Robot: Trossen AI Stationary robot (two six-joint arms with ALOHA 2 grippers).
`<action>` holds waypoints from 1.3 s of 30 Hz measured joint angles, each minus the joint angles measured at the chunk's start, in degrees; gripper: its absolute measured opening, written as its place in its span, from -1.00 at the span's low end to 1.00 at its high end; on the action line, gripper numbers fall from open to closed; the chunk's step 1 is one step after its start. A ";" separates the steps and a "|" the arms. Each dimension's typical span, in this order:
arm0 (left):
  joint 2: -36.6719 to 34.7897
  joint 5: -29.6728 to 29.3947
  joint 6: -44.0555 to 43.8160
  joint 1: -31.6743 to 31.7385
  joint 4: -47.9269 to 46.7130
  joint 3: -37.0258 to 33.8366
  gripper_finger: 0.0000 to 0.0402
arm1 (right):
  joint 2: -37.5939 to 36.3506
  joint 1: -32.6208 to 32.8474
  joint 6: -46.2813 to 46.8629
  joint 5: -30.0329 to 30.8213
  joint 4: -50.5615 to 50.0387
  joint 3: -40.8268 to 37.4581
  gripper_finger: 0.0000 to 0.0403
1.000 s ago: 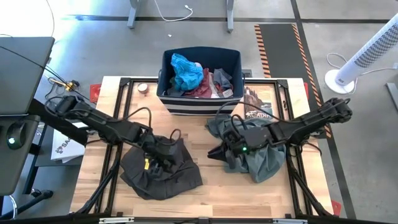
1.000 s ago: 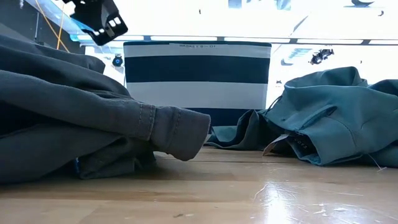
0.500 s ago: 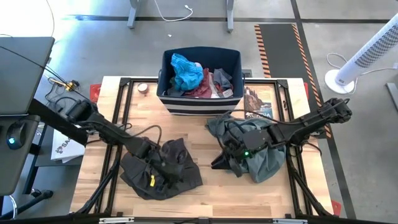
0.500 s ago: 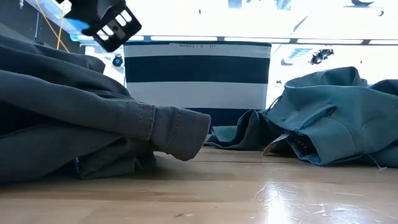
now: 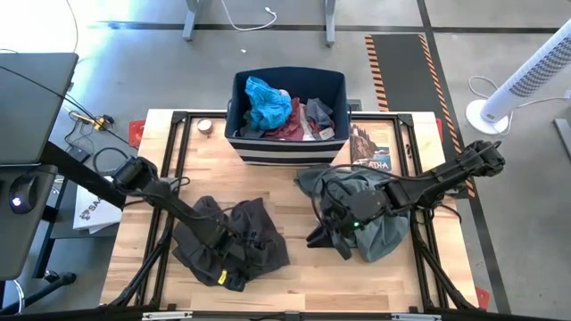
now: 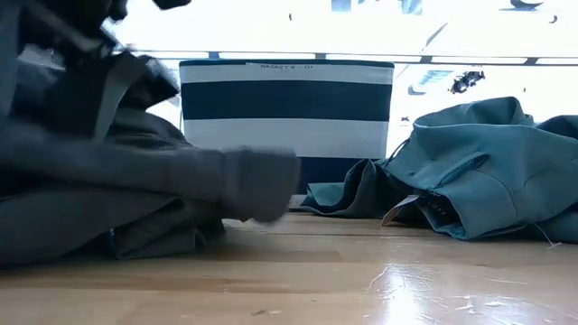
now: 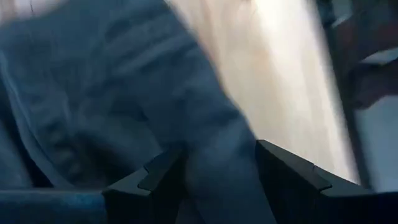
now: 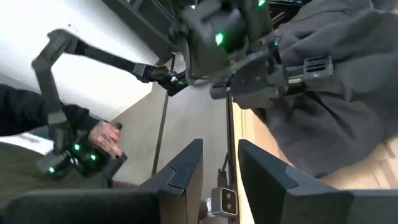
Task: Sort clothes
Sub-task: Fold the dark grey short
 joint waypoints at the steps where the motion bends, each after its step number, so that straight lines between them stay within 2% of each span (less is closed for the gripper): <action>1: 0.77 -1.02 -0.06 -0.40 -1.02 0.00 -0.06 | 0.00 0.09 0.85 0.83 -0.13 0.00 -0.51; 6: 4.43 -7.27 -1.04 -2.14 -5.62 0.07 -0.07 | 0.00 0.18 3.91 5.09 -0.30 0.00 -0.51; 9: 5.35 -11.64 -5.06 -3.07 -8.15 0.17 -0.17 | 0.00 0.17 5.85 6.50 -0.31 0.00 -0.51; 12: 5.19 -13.83 -6.73 -3.51 -8.47 0.29 -0.41 | 0.00 0.18 7.95 8.87 -0.28 0.00 -0.51; 15: 5.17 -15.89 -7.06 -4.02 -10.08 1.99 -0.82 | 0.00 0.62 10.85 10.66 0.00 0.00 -0.51; 17: 5.10 -15.97 -6.28 -4.04 -9.97 3.74 -0.93 | 0.00 1.31 12.39 12.71 0.48 0.00 -0.51; 22: 2.21 -18.67 -4.57 -4.29 -11.18 8.81 -0.96 | 0.00 3.72 12.56 16.93 1.61 0.00 -0.51; 26: -3.06 -26.22 -1.96 -4.71 -13.11 13.08 -0.98 | 0.00 5.90 12.60 22.28 1.42 0.00 -0.51; 32: -12.64 -34.43 -1.23 -4.70 -13.45 17.47 -0.99 | 0.00 8.81 15.16 28.39 1.46 0.00 -0.51; 35: -17.20 -36.03 -1.17 -4.72 -11.64 18.10 -0.99 | 0.00 10.18 15.58 31.28 2.50 0.00 -0.51; 39: -21.58 -36.52 -1.15 -4.72 -11.54 18.12 -0.99 | 0.00 11.58 10.73 33.58 6.08 0.00 -0.51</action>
